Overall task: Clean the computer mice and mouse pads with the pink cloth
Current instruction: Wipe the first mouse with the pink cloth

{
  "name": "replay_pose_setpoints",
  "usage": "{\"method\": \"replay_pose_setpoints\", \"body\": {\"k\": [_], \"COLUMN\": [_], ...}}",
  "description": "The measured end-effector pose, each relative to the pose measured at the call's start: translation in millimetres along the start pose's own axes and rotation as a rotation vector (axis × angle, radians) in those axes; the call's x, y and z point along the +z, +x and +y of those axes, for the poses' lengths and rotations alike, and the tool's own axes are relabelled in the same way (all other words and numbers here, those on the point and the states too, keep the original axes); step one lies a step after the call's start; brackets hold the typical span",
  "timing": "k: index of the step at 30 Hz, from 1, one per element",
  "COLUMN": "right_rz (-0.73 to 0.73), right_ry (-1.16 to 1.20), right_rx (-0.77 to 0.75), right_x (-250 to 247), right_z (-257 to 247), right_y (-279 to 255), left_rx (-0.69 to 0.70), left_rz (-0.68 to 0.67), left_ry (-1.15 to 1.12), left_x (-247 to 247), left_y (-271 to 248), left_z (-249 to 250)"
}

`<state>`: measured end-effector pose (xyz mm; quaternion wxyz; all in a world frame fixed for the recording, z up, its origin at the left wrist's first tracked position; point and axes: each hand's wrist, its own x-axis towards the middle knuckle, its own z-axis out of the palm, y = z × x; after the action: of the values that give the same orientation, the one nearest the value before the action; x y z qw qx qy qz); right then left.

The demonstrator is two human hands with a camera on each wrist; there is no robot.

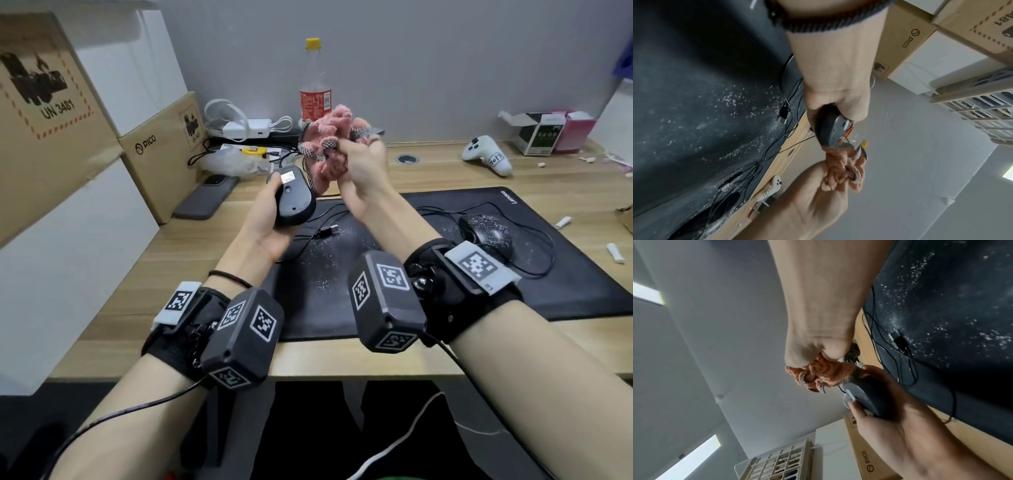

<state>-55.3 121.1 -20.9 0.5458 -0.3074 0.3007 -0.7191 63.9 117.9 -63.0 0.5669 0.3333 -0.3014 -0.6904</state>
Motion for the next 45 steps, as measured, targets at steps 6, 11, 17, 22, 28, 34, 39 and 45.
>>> {"method": "replay_pose_setpoints", "body": {"k": [6,11,17,22,28,34,39,45], "right_rz": [-0.035,-0.214,-0.237,-0.02,-0.168,0.006,0.036,-0.121], "right_ry": [-0.434,-0.773,-0.931,-0.961,-0.909,-0.841,-0.871,-1.061], "right_rx": [0.124,0.133,0.031,0.044,0.163,0.193,0.132,0.104], "right_x": [-4.5,-12.2,-24.8,-21.2,-25.3,-29.1,-27.2,-32.7], "right_z": [32.5,29.0,42.7,42.4,58.5,51.6,35.4,33.6], "right_y": [-6.9,-21.2,-13.4,3.2,-11.8,4.2,3.0,-17.7], "left_rx": [0.019,0.046,-0.16,-0.13,-0.023,-0.015,-0.043,-0.074], "left_rz": [-0.048,0.015,-0.026,-0.061,0.147,0.035,0.022,0.113], "left_ry": [-0.039,-0.054,0.092,0.109,0.05,0.328,0.366,0.314], "left_x": [11.9,8.5,4.7,-0.5,2.2,14.0,10.7,6.3], "left_y": [-4.6,1.7,-5.2,-11.3,8.2,2.6,1.8,13.0], "left_z": [4.3,11.7,0.4,-8.9,11.0,7.2,-6.9,-6.0]}}
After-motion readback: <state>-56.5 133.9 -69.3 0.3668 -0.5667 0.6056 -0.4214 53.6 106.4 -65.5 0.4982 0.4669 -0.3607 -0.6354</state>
